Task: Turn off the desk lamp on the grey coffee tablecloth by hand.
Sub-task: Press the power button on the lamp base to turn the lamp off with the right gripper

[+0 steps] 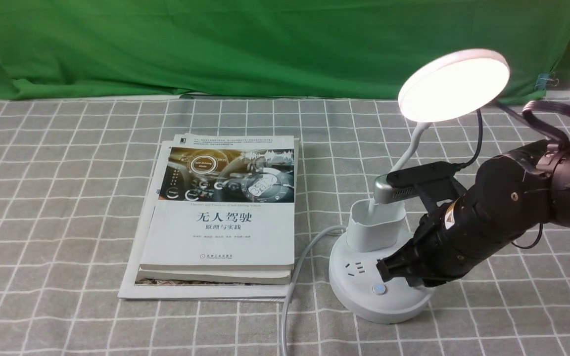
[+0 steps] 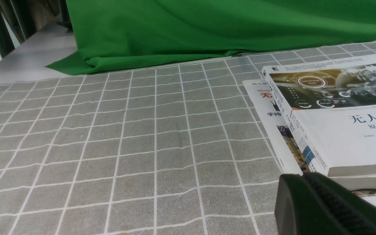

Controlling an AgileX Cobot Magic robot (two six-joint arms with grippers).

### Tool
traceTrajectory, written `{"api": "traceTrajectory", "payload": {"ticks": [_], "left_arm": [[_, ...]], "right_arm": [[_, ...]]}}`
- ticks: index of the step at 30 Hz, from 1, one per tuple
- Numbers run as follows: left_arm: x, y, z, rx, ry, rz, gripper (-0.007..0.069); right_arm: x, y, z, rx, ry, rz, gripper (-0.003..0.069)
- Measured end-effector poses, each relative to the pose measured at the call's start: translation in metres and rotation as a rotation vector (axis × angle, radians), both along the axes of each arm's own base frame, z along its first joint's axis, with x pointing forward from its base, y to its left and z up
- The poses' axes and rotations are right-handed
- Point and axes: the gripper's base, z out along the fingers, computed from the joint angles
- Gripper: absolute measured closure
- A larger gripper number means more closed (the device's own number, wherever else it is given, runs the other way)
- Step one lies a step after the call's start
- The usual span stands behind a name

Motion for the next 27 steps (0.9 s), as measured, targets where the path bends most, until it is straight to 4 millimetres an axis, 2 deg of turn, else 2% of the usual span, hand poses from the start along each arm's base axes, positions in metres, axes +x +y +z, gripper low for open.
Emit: {"api": "traceTrajectory", "payload": {"ticks": [4,8,11,15,17,22,27], "left_arm": [[0.0,0.0,0.0,0.0,0.0,0.0,0.0624],[0.0,0.0,0.0,0.0,0.0,0.0,0.0624],[0.0,0.0,0.0,0.0,0.0,0.0,0.0624],[0.0,0.0,0.0,0.0,0.0,0.0,0.0624],[0.0,0.0,0.0,0.0,0.0,0.0,0.0624],[0.0,0.0,0.0,0.0,0.0,0.0,0.0624],[0.0,0.0,0.0,0.0,0.0,0.0,0.0624]], "right_arm": [[-0.003,-0.002,0.015,0.021,-0.035,-0.001,0.0633],[-0.004,-0.002,0.016,0.026,-0.037,-0.007,0.0631],[-0.001,0.0,0.012,0.031,-0.045,-0.009,0.0631],[0.002,0.002,-0.007,0.0,0.01,-0.009,0.0631],[0.003,0.002,-0.011,-0.008,0.024,-0.01,0.0631],[0.002,0.002,-0.01,-0.011,0.029,-0.01,0.0631],[0.001,0.001,0.0,0.013,-0.005,-0.021,0.0631]]}}
